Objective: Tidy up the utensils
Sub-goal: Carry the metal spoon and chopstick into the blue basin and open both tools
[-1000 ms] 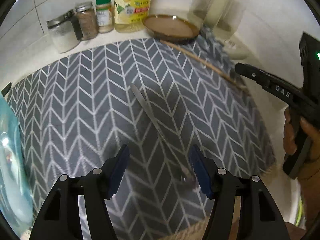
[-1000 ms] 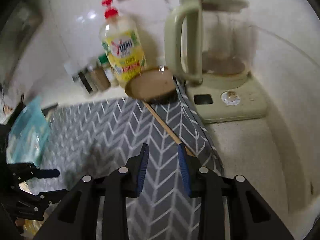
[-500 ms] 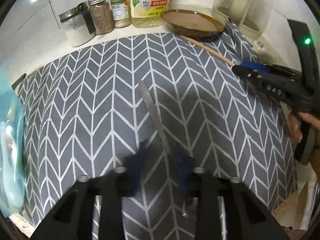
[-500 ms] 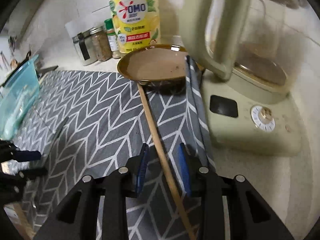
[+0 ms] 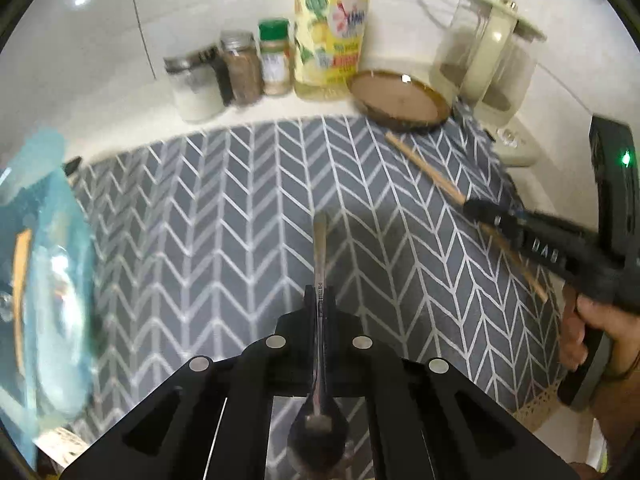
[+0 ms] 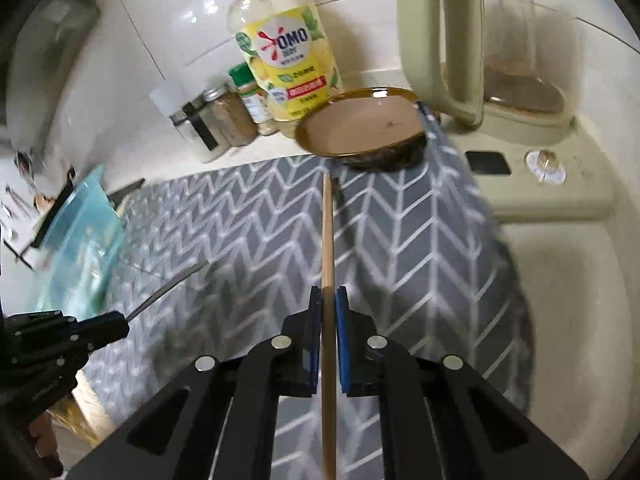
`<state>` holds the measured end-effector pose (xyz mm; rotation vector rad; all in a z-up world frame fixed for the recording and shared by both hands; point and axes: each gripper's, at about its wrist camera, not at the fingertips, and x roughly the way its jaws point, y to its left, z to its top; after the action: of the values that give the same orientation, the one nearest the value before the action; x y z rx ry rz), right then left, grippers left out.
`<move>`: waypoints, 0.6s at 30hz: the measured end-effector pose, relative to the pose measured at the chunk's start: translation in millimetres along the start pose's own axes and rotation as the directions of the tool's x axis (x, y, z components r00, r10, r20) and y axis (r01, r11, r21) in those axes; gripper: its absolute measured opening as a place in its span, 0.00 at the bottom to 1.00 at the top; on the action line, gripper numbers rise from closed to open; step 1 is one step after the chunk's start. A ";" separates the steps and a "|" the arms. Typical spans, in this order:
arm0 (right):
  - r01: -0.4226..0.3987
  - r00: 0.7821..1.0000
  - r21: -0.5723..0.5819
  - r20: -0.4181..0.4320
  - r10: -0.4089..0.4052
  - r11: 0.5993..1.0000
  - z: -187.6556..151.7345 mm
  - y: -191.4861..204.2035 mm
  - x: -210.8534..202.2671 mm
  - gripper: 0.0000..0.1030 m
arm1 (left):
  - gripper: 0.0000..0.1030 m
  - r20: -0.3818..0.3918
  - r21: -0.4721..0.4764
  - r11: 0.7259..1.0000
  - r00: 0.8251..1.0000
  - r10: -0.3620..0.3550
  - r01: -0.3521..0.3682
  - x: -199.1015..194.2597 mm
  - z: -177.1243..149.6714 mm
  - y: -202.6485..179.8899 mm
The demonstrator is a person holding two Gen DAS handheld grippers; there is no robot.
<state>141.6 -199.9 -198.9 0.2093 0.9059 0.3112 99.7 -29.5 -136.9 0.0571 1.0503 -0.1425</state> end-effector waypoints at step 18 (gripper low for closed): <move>-0.163 0.964 0.008 0.213 0.158 0.987 40.5 176.7 -63.5 0.07 | 0.04 0.220 0.005 1.000 0.975 0.015 -0.016 -134.4 28.2 116.8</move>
<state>106.2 -58.8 -73.5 0.3346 0.6831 0.4195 75.1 94.9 -8.8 0.0545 0.8277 -0.1352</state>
